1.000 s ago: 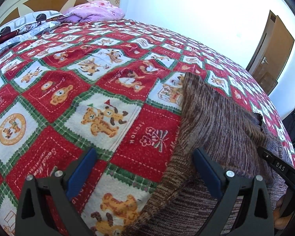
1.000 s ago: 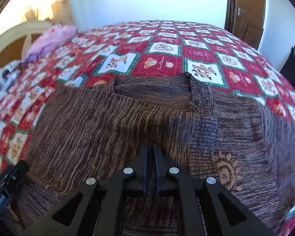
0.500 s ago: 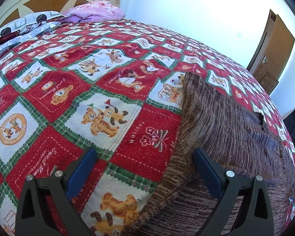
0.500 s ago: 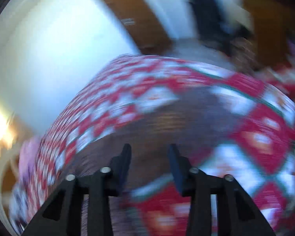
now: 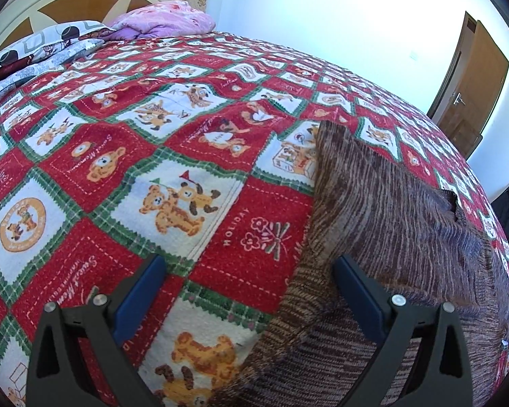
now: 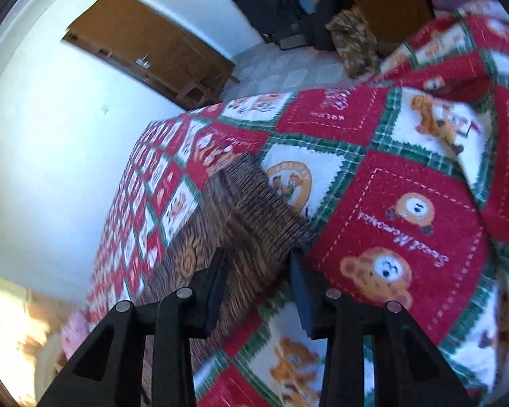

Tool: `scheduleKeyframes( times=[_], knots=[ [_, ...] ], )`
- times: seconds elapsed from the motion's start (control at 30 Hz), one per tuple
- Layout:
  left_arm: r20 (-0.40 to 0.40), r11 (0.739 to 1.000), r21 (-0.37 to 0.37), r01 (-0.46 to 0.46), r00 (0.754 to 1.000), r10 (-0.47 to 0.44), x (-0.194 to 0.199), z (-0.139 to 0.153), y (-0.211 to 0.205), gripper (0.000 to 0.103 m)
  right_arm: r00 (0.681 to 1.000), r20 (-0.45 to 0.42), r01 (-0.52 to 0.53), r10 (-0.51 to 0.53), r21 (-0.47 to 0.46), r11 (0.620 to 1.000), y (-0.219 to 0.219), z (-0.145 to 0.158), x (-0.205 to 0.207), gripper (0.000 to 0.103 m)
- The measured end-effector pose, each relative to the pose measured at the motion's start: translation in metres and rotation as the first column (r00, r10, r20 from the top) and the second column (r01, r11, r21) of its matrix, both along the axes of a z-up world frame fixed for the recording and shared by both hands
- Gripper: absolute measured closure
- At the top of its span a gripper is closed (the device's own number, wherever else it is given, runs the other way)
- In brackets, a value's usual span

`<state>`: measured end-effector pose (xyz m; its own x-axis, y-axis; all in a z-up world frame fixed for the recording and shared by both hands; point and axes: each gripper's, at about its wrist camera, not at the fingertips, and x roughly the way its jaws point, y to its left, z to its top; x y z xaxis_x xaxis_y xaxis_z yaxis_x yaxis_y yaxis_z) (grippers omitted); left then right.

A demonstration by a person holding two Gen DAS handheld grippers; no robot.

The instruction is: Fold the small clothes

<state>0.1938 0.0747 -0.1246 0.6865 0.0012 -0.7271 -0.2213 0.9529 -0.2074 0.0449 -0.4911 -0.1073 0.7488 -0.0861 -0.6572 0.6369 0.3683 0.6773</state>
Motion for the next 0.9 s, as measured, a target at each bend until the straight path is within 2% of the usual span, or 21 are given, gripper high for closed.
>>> scheduleKeyframes(
  times=[0.07,0.13,0.17,0.2,0.37,0.5,0.53,0.6,0.7,0.8,0.9],
  knots=[
    [0.001,1.000,-0.001,0.000,1.000,0.000,0.000,0.000,0.000,0.001,1.000,0.020,0.018,-0.018,0.018,1.000,-0.001,-0.003,0.003,0.064],
    [0.002,1.000,-0.001,0.000,1.000,0.000,0.000,0.000,0.000,0.001,1.000,0.009,-0.009,0.009,-0.026,1.000,0.003,0.000,0.008,0.067],
    [0.001,1.000,0.000,0.000,1.000,0.000,0.000,0.000,0.000,0.001,0.999,-0.010,-0.031,0.030,-0.070,0.997,0.005,0.002,0.012,0.081],
    [0.001,1.000,0.000,0.000,1.000,0.000,0.000,0.000,0.000,0.001,0.998,-0.035,-0.048,0.044,-0.102,0.994,0.006,0.001,0.018,0.091],
    [0.005,1.000,-0.005,0.002,1.000,-0.002,0.000,0.001,0.000,0.001,0.994,-0.086,-0.088,0.074,-0.172,0.981,0.009,0.008,0.024,0.094],
    [0.011,1.000,-0.012,0.003,1.000,-0.003,-0.001,0.001,0.001,0.001,0.987,-0.071,-0.159,0.145,-0.280,0.947,0.035,0.047,0.042,0.094],
    [0.013,1.000,-0.014,0.004,1.000,-0.003,-0.001,0.000,0.002,0.001,0.980,-0.070,-0.197,0.184,-0.313,0.929,0.047,0.060,0.051,0.095],
    [0.015,1.000,-0.017,0.005,1.000,-0.004,-0.002,0.000,0.002,0.001,0.956,-0.088,-0.291,0.280,-0.396,0.871,0.084,0.088,0.073,0.095],
    [0.019,1.000,-0.023,0.007,1.000,-0.006,-0.002,0.000,0.003,0.001,0.889,-0.124,-0.441,0.440,-0.491,0.752,0.156,0.121,0.111,0.095],
    [0.022,1.000,-0.027,0.007,1.000,-0.006,-0.002,0.000,0.003,0.001,0.811,-0.136,-0.547,0.569,-0.525,0.653,0.232,0.130,0.137,0.095],
    [0.027,0.999,-0.038,0.012,1.000,-0.011,-0.003,0.000,0.004,0.000,0.718,-0.154,-0.635,0.679,-0.545,0.548,0.309,0.113,0.154,0.095]
  ],
)
